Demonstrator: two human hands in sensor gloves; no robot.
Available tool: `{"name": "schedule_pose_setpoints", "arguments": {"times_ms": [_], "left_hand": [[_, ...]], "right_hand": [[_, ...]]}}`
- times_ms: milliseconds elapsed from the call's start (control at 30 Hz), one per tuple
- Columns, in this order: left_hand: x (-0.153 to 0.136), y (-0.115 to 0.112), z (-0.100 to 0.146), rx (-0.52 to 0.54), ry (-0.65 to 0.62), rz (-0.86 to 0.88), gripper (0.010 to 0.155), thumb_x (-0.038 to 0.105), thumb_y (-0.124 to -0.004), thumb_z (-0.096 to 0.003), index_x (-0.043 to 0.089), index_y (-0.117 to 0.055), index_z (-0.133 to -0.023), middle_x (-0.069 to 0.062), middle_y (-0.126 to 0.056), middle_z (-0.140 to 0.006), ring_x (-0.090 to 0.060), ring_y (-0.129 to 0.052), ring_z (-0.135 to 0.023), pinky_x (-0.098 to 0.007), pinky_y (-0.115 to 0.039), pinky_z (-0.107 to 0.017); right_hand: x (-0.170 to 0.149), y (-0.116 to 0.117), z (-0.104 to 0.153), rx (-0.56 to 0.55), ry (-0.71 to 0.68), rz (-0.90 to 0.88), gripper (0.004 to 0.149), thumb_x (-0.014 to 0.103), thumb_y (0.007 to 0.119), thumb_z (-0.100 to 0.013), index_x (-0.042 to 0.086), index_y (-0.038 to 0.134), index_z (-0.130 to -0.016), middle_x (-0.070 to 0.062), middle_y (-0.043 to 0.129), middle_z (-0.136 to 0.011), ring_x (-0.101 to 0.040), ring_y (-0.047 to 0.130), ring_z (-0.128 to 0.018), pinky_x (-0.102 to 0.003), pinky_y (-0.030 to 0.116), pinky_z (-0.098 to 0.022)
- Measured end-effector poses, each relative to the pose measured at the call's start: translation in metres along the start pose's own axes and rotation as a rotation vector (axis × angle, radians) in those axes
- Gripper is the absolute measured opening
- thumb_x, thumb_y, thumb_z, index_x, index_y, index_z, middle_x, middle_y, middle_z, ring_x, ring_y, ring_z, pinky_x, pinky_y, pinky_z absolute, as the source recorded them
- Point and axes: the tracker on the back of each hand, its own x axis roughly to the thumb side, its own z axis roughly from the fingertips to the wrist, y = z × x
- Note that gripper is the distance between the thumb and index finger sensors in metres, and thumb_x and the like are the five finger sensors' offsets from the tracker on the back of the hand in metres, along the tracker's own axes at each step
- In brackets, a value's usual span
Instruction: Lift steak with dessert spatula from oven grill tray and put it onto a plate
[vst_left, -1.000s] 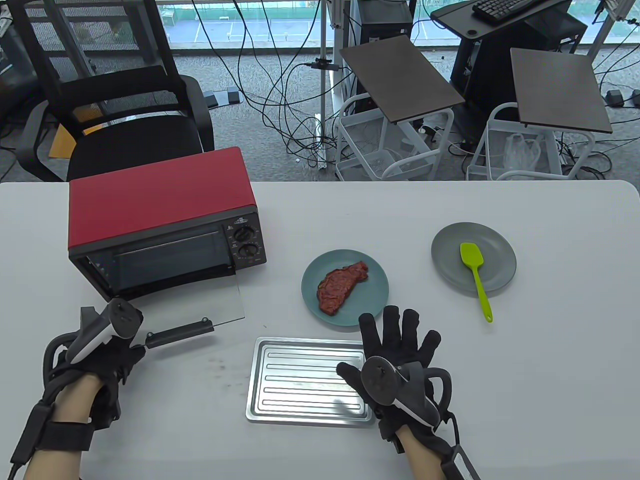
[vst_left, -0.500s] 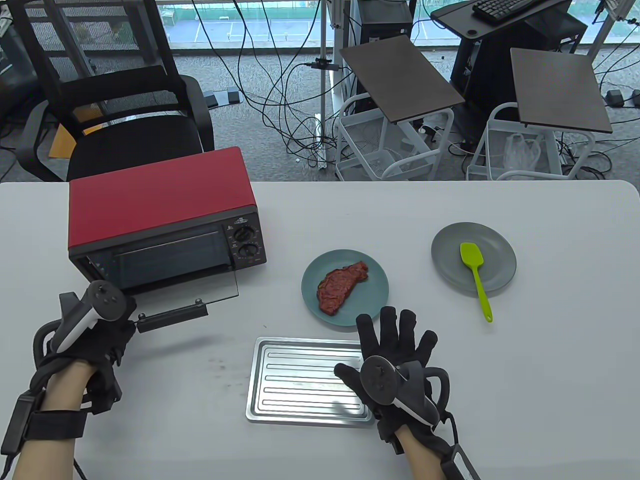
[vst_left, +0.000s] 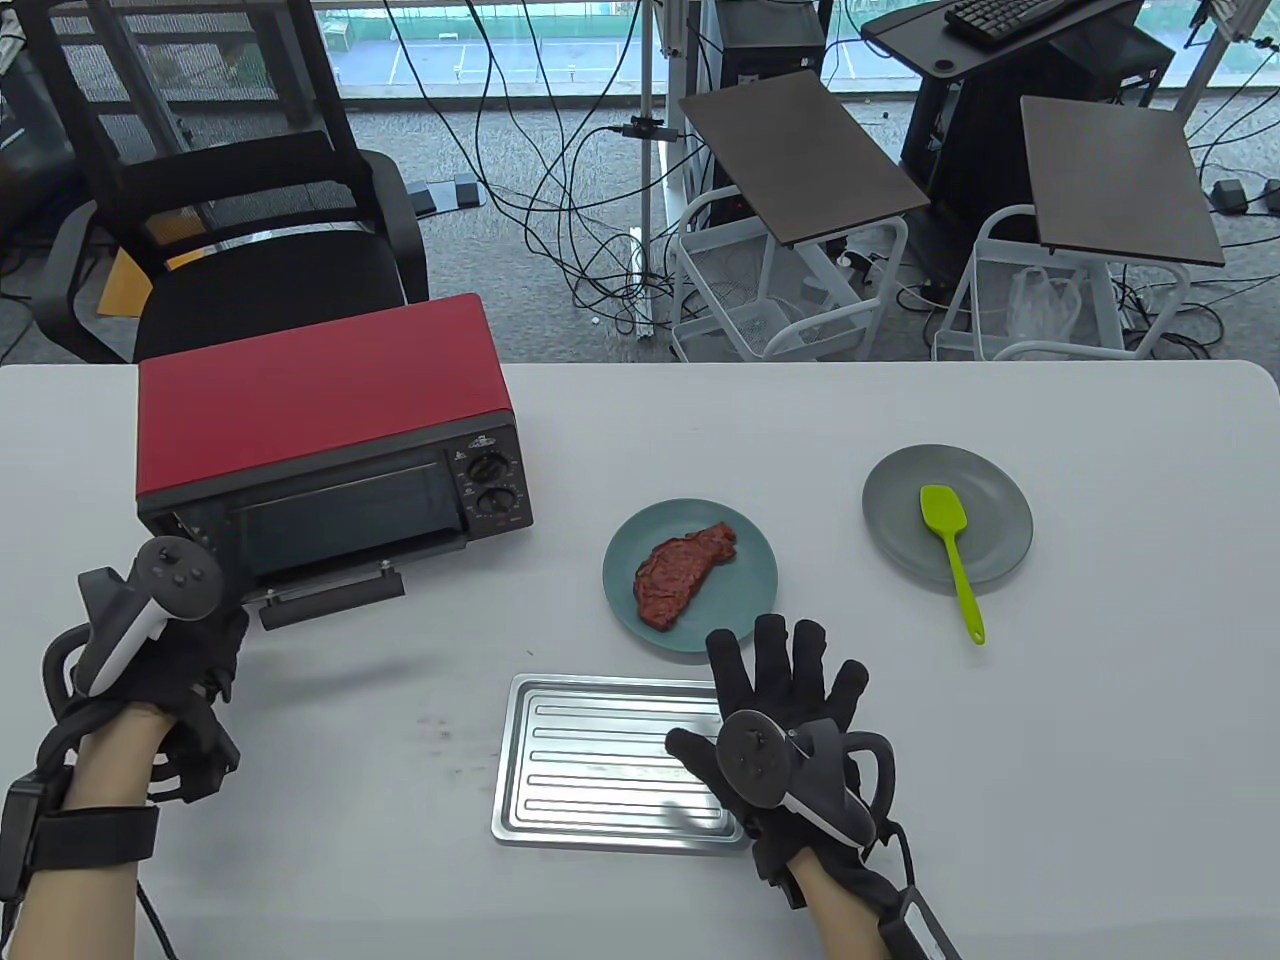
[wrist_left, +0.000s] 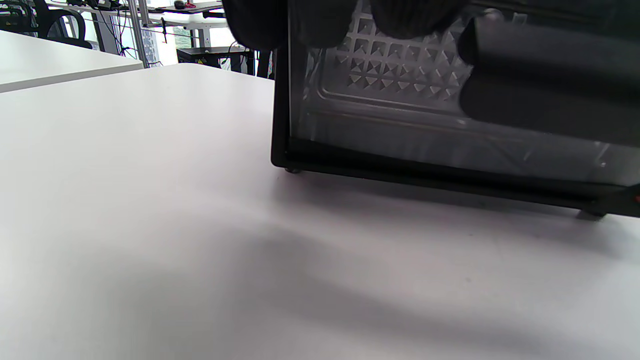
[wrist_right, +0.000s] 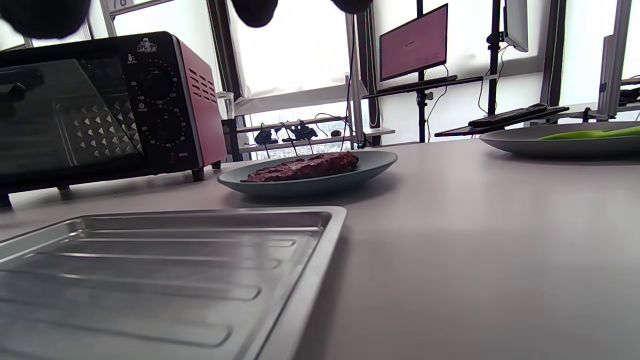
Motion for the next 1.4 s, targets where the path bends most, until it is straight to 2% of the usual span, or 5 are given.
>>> {"name": "schedule_pose_setpoints", "arguments": {"times_ms": [567, 600, 633, 900, 1400], "left_hand": [[0.003, 0.02, -0.007, 0.2, 0.009, 0.091, 0.056, 0.047, -0.067, -0.0495, 0.043, -0.054, -0.104, -0.001, -0.04, -0.124, -0.017, -0.067, -0.112, -0.068, -0.045, -0.081], [0.004, 0.02, -0.007, 0.223, 0.005, 0.089, 0.058, 0.047, -0.067, -0.0493, 0.045, -0.049, -0.105, 0.0, -0.01, -0.13, -0.017, -0.068, -0.112, -0.068, -0.046, -0.081], [0.004, 0.02, -0.007, 0.237, 0.006, 0.088, 0.054, 0.047, -0.067, -0.0493, 0.042, -0.056, -0.102, -0.001, -0.046, -0.122, -0.017, -0.068, -0.112, -0.068, -0.046, -0.081], [0.003, 0.016, -0.004, 0.278, -0.009, 0.129, 0.063, 0.061, -0.071, -0.0442, 0.044, -0.054, -0.102, 0.0, -0.049, -0.121, -0.019, -0.067, -0.112, -0.068, -0.046, -0.08], [0.006, 0.016, 0.008, 0.374, -0.03, 0.086, 0.064, 0.064, -0.071, -0.0422, 0.044, -0.056, -0.101, 0.01, -0.059, -0.116, -0.026, -0.064, -0.114, -0.069, -0.048, -0.079]], "right_hand": [[0.001, 0.002, -0.002, 0.059, -0.015, -0.018, 0.093, 0.076, 0.058, -0.046, 0.024, 0.027, -0.116, -0.021, 0.015, -0.12, -0.055, 0.01, -0.105, -0.084, 0.023, -0.067], [0.001, 0.004, -0.002, 0.072, -0.017, -0.02, 0.093, 0.076, 0.058, -0.047, 0.024, 0.026, -0.116, -0.022, 0.014, -0.12, -0.055, 0.008, -0.105, -0.084, 0.022, -0.067], [0.002, 0.005, -0.002, 0.073, -0.017, -0.012, 0.092, 0.076, 0.058, -0.047, 0.024, 0.026, -0.116, -0.021, 0.014, -0.12, -0.054, 0.008, -0.105, -0.084, 0.022, -0.067], [0.003, 0.008, -0.004, 0.092, -0.021, -0.009, 0.092, 0.076, 0.059, -0.047, 0.024, 0.027, -0.116, -0.021, 0.015, -0.12, -0.054, 0.008, -0.105, -0.083, 0.023, -0.067], [0.005, 0.009, -0.004, 0.096, -0.035, -0.021, 0.092, 0.075, 0.059, -0.047, 0.024, 0.027, -0.116, -0.021, 0.017, -0.12, -0.054, 0.011, -0.105, -0.083, 0.023, -0.067]]}}
